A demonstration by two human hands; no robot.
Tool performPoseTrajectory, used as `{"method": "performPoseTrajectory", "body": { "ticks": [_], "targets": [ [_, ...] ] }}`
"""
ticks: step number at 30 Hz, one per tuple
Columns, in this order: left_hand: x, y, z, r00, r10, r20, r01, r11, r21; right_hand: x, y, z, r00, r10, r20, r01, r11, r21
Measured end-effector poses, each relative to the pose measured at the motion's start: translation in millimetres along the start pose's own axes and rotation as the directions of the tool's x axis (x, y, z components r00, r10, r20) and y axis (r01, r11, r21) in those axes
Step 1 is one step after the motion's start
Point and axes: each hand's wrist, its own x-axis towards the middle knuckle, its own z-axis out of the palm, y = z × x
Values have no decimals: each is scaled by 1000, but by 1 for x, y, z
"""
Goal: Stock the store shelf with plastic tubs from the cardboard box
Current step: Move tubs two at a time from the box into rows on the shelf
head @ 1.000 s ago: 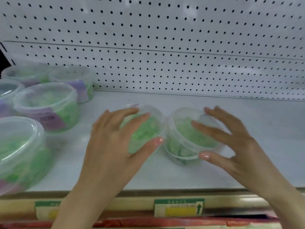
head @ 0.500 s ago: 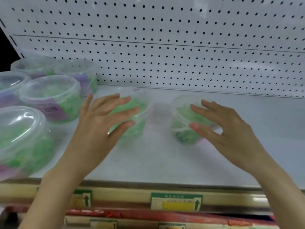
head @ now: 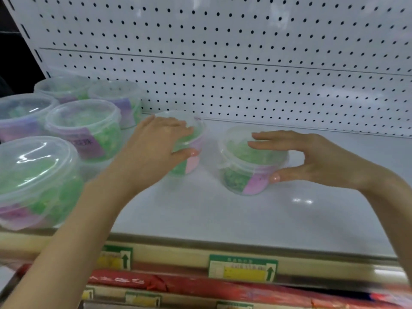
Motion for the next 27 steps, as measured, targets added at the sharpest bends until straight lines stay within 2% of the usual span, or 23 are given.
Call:
{"method": "performPoseTrajectory", "body": {
  "ticks": [2, 4, 7, 10, 14, 19, 21, 27],
  "targets": [
    [4, -11, -11, 997, 57, 43, -57, 998, 7, 1, 4, -7, 998, -2, 69, 4, 1000, -26],
    [5, -20, -20, 995, 22, 98, -18, 999, -41, 4, 6, -9, 997, 9, 76, -9, 1000, 10],
    [3, -26, -24, 983, -10, 184, 16, 999, -32, 10, 3, -1, 1000, 5, -12, -5, 1000, 25],
    [5, -14, -25, 969, -22, 247, 32, 999, -36, 21, -1, 10, 993, 0, -122, -6, 998, -56],
    [29, -4, -25, 930, -97, 354, 58, 991, 119, 38, -4, 21, 978, -21, -205, -7, 991, -135],
    [59, -19, -35, 874, -102, 476, -8, 975, 224, 45, 1, 4, 999, 15, -50, -22, 988, -154],
    [70, -30, -38, 869, -108, 483, -10, 971, 237, 51, 5, 2, 998, 24, -55, -33, 986, -166],
    [97, -59, -37, 883, -97, 460, -29, 965, 259, 97, 28, 14, 968, 77, -239, -125, 974, -192]
  ]
}}
